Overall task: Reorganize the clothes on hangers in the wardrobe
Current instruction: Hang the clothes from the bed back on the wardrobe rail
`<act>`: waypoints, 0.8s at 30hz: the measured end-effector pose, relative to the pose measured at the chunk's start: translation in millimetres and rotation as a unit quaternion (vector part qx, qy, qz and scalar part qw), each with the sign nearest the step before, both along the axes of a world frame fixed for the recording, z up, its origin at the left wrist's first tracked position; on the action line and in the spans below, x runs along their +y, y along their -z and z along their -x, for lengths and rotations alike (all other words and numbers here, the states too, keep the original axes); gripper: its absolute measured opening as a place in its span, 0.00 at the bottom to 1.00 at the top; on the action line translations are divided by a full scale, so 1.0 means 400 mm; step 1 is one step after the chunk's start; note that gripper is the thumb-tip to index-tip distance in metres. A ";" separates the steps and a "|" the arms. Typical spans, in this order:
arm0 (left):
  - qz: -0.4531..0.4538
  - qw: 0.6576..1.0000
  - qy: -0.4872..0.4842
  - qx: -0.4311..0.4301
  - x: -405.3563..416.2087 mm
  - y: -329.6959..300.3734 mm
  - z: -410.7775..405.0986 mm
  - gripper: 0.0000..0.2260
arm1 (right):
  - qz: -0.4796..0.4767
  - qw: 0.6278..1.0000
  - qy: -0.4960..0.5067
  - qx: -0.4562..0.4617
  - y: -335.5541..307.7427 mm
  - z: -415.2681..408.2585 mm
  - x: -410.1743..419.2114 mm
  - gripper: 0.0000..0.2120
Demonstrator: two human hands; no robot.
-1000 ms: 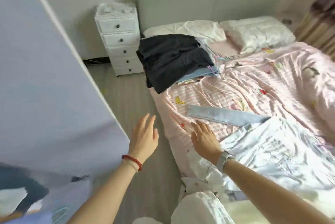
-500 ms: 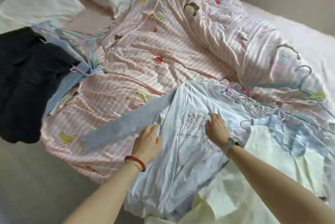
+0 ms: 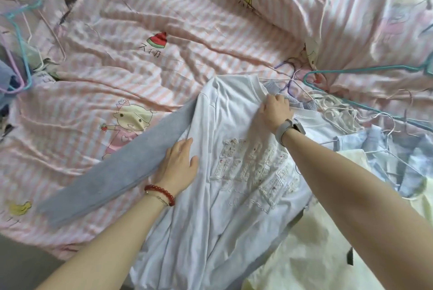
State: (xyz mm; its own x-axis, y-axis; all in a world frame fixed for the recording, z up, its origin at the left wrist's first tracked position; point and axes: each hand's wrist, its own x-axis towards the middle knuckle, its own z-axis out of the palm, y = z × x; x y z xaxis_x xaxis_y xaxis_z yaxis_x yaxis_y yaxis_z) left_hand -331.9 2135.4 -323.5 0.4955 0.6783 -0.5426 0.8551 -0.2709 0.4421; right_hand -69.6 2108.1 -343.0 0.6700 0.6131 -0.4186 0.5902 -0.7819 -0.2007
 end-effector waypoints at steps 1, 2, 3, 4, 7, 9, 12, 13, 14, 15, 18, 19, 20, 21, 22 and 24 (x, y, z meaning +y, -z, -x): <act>-0.012 1.000 -0.002 0.006 0.008 -0.003 -0.005 0.22 | -0.006 1.000 0.011 -0.002 0.006 0.000 0.002 0.14; -0.027 1.000 -0.006 0.011 0.019 -0.008 -0.013 0.21 | -0.018 1.000 0.020 0.001 0.011 -0.003 0.002 0.13; -0.042 0.999 -0.010 0.012 0.031 -0.013 -0.023 0.20 | -0.033 0.999 0.028 0.003 0.013 -0.005 0.000 0.12; -0.058 0.998 -0.014 0.010 0.045 -0.018 -0.036 0.19 | -0.052 0.998 0.033 -0.004 0.013 -0.009 -0.004 0.11; -0.095 0.995 -0.011 -0.011 0.091 -0.031 -0.088 0.18 | -0.096 0.995 0.015 -0.020 0.013 -0.015 -0.018 0.11; -0.101 0.994 0.001 -0.038 0.116 -0.037 -0.129 0.18 | -0.120 0.992 0.012 0.032 0.012 -0.014 -0.023 0.10; -0.105 0.992 0.019 -0.071 0.140 -0.041 -0.180 0.19 | -0.158 0.986 0.023 0.045 -0.006 0.007 -0.042 0.10; -0.114 0.990 0.023 -0.078 0.147 -0.043 -0.194 0.20 | -0.176 0.984 0.010 0.034 -0.011 0.022 -0.054 0.11; -0.130 0.988 0.030 -0.082 0.154 -0.043 -0.208 0.20 | -0.197 0.980 -0.006 0.030 -0.016 0.042 -0.068 0.11; -0.150 0.984 0.041 -0.082 0.161 -0.041 -0.221 0.21 | -0.218 0.975 -0.021 0.029 -0.022 0.065 -0.085 0.12; -0.150 0.981 0.114 -0.034 0.181 -0.030 -0.263 0.21 | -0.258 0.965 -0.041 0.012 -0.028 0.134 -0.141 0.08; -0.123 0.981 0.150 -0.007 0.184 -0.021 -0.272 0.20 | -0.267 0.963 -0.032 0.012 -0.028 0.153 -0.159 0.07; -0.082 0.979 0.187 0.020 0.182 -0.013 -0.277 0.19 | -0.276 0.961 -0.020 0.018 -0.028 0.169 -0.175 0.06; -0.040 0.975 0.216 0.045 0.174 -0.004 -0.277 0.18 | -0.283 0.959 -0.010 0.024 -0.026 0.182 -0.191 0.05; -0.017 0.970 0.235 0.064 0.159 0.004 -0.272 0.17 | -0.288 0.957 -0.007 0.024 -0.024 0.192 -0.205 0.05; -0.046 0.969 0.234 0.070 0.119 0.017 -0.250 0.16 | -0.288 0.957 -0.011 0.022 -0.024 0.204 -0.227 0.04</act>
State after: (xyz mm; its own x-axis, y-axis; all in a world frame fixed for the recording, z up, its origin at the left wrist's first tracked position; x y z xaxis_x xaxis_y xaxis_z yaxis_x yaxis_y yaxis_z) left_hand -232.1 2182.9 -330.2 0.6859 0.4466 -0.5746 0.6794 -0.6758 0.2858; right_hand -151.0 2017.5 -333.4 0.6437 0.7645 -0.0351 0.5860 -0.5218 -0.6199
